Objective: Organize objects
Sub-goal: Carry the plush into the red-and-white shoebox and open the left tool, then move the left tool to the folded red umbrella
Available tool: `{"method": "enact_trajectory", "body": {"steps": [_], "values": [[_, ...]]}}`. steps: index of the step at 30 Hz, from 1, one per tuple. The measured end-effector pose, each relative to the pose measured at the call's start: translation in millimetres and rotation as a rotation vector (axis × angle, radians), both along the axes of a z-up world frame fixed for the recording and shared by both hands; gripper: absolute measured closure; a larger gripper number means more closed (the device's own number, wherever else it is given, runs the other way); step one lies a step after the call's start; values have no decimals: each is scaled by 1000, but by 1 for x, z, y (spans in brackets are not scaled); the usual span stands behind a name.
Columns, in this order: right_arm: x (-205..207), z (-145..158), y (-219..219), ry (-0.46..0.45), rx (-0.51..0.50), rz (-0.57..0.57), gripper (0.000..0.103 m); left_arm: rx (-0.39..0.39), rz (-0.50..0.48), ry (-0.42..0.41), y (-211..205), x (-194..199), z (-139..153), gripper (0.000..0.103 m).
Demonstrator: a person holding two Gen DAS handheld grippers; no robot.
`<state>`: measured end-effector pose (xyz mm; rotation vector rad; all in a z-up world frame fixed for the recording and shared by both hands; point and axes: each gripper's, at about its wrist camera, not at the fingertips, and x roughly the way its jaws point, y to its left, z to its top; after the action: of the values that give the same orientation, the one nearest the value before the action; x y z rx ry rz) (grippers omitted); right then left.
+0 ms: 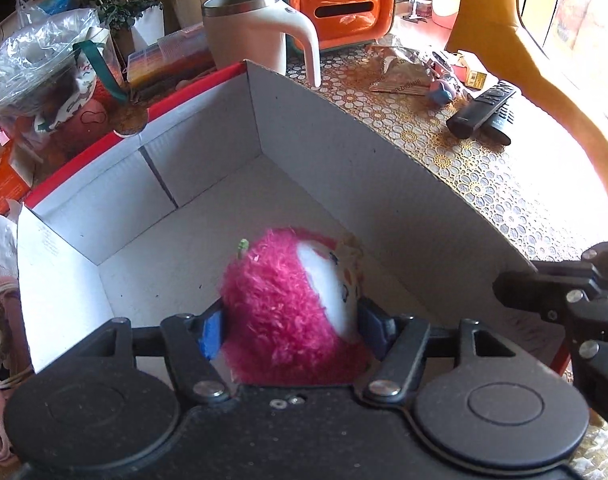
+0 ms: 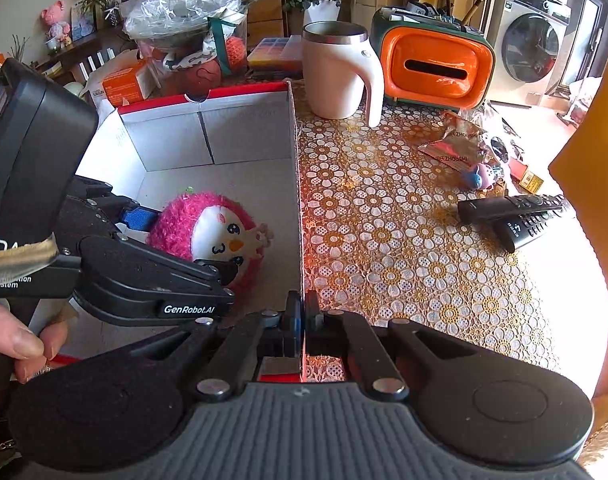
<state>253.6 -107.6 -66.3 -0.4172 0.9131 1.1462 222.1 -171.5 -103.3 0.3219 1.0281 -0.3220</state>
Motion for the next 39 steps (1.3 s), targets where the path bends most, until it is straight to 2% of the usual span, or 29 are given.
{"method": "enact_trajectory", "body": {"steps": [9, 22, 28, 33, 39], "values": [[0, 1, 2, -3, -24, 12, 102, -81, 30, -34, 13, -7, 10, 20], [-3, 0, 3, -10, -27, -13, 103, -102, -1, -146, 44, -48, 54, 16], [-5, 0, 4, -12, -31, -26, 102, -84, 16, -207, 80, -67, 75, 13], [-4, 0, 4, -9, -35, -35, 102, -59, 92, -248, 127, -72, 86, 9], [-5, 1, 6, -9, -47, -39, 102, 8, 202, -287, 183, -64, 91, 7]]}}
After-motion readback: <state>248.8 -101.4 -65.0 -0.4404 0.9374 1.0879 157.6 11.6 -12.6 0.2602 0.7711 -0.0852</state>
